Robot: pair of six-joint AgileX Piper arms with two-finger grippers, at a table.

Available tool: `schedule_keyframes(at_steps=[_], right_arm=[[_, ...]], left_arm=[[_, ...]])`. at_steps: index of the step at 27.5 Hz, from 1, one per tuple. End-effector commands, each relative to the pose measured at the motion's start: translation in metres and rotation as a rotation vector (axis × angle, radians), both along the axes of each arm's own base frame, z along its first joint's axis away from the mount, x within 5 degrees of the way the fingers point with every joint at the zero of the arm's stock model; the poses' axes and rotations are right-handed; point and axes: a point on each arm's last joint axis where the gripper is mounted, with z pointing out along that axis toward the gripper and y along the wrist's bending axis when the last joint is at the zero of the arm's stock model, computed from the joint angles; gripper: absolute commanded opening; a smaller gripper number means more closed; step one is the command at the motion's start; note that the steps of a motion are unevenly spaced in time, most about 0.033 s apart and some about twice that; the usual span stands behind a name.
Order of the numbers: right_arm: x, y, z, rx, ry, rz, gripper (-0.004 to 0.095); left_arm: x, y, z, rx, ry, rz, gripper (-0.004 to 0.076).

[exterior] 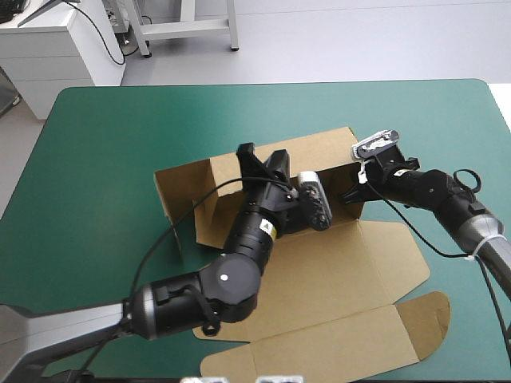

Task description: Fold the box

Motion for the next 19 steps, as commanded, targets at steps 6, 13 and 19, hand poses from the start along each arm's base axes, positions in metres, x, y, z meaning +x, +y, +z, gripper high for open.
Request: schedule_keyframes(at_steps=[6,13,19], right_arm=[[-0.018,-0.001,0.048,0.029,-0.007,-0.010,0.0003],[-0.020,-0.002,0.078,0.094,0.103,-0.086,0.0003],[-0.008,0.005,0.117,0.152,0.238,-0.088,0.0003]], left_arm=[[0.031,0.129,0.094,-0.450,0.018,0.212,0.0003],[0.057,0.206,0.097,-0.655,0.114,0.425,0.0003],[0.074,0.252,0.084,-0.758,0.242,0.541,0.0003]])
